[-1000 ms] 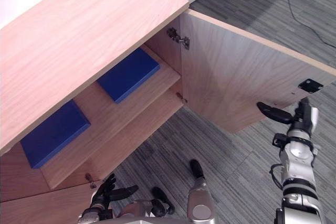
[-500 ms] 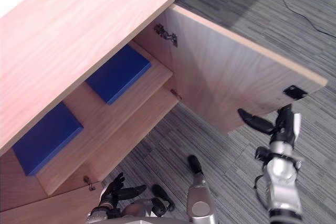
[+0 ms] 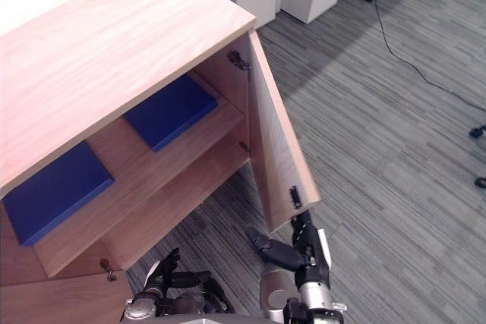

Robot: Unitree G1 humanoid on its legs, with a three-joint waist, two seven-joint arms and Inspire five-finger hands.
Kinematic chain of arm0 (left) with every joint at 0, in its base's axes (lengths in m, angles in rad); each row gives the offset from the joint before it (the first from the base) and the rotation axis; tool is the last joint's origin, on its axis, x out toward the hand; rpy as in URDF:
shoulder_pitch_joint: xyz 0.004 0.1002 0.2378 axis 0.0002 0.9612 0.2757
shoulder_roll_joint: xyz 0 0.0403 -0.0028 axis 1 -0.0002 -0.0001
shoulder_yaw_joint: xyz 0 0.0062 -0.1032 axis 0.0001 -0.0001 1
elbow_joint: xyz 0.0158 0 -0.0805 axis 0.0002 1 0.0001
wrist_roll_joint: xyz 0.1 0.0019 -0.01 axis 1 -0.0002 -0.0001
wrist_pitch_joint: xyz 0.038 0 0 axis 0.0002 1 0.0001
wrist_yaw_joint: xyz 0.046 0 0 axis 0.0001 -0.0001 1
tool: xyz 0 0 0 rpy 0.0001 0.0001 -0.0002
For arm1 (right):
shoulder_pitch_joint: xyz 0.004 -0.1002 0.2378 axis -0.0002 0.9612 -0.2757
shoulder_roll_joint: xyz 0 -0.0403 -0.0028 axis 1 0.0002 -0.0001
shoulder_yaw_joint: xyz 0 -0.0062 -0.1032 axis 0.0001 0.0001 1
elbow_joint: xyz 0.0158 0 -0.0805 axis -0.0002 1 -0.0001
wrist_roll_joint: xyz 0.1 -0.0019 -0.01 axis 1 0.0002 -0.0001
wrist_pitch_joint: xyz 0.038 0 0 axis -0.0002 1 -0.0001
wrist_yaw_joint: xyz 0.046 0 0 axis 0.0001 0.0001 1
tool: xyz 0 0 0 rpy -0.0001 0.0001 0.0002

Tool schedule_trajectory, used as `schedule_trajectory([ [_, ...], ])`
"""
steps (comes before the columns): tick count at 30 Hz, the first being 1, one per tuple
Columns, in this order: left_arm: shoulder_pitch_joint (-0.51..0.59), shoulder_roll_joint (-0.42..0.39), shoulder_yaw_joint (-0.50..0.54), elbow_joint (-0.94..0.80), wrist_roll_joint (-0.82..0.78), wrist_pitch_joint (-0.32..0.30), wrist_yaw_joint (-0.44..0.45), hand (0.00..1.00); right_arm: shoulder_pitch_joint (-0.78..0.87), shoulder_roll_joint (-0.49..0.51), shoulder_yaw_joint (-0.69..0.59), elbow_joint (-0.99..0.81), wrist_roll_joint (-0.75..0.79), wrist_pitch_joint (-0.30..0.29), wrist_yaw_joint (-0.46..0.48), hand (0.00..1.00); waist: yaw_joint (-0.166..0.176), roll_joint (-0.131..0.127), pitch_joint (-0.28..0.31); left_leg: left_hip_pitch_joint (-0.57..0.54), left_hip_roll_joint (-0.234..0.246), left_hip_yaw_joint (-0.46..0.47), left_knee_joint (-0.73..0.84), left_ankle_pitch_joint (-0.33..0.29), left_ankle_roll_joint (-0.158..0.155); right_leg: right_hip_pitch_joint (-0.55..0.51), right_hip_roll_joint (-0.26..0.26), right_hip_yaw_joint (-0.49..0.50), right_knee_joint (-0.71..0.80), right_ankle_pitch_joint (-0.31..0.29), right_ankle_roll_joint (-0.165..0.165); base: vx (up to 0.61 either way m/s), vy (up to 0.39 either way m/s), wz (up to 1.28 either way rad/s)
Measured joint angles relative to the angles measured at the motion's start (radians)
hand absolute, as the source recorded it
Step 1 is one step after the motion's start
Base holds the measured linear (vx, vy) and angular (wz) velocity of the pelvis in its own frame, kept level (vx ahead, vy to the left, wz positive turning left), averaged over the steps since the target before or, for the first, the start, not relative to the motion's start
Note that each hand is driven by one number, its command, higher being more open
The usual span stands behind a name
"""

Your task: Walk over to the cabinet, pick up the folder, carry it to the office cabinet, place the folder inside the office cabinet, then close the office cabinet door

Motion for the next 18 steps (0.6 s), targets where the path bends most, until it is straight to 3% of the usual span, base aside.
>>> schedule_trajectory([
  [2,-0.009,0.002,-0.012,0.003,0.0,0.0,0.004,1.0,-0.051,-0.02,0.047,0.026,-0.023,0.022,0.018,1.0,0.032,-0.003,-0.004,-0.013,-0.015,-0.055,-0.011,0.017,0.007,0.011,-0.02,-0.063,0.003,-0.006,-0.003,-0.08,-0.013,0.79],
  [6,-0.014,0.005,0.01,-0.021,-0.019,0.002,0.027,1.0,-0.41,-0.029,0.1,0.25,-0.144,0.057,0.038,1.0,0.113,-0.023,-0.022,-0.028,-0.065,-0.183,-0.12,0.123,0.021,0.024,-0.06,-0.199,0.005,-0.021,-0.009,-0.06,-0.039,1.02],
  [10,-0.014,-0.001,0.052,-0.046,-0.061,0.003,0.041,1.0,-0.753,0.002,-0.015,0.504,-0.192,0.057,-0.013,1.0,0.186,-0.028,-0.025,-0.029,-0.086,-0.277,-0.212,0.216,0.018,0.036,-0.076,-0.306,0.003,-0.026,-0.008,-0.01,-0.011,0.83],
  [14,-0.008,0.0,0.075,-0.064,-0.083,0.003,0.04,1.0,-0.908,0.04,-0.139,0.672,-0.185,0.054,-0.097,1.0,0.216,-0.027,-0.025,-0.027,-0.093,-0.345,-0.236,0.239,0.02,0.066,-0.078,-0.378,0.001,-0.026,-0.002,0.03,-0.011,0.57],
  [17,0.001,0.001,0.088,-0.068,-0.1,0.004,0.04,1.0,-0.91,0.042,-0.211,0.716,-0.172,0.046,-0.141,1.0,0.215,-0.028,-0.024,-0.025,-0.1,-0.372,-0.251,0.248,0.021,0.079,-0.082,-0.405,-0.004,-0.03,0.003,0.05,0.0,0.57],
  [18,0.011,0.001,0.109,-0.07,-0.133,0.007,0.04,1.0,-0.843,0.05,-0.259,0.764,-0.154,0.034,-0.132,1.0,0.22,-0.028,-0.024,0.007,-0.113,-0.459,-0.315,0.282,0.02,0.125,-0.093,-0.494,0.004,-0.073,0.014,0.09,-0.018,1.04],
])
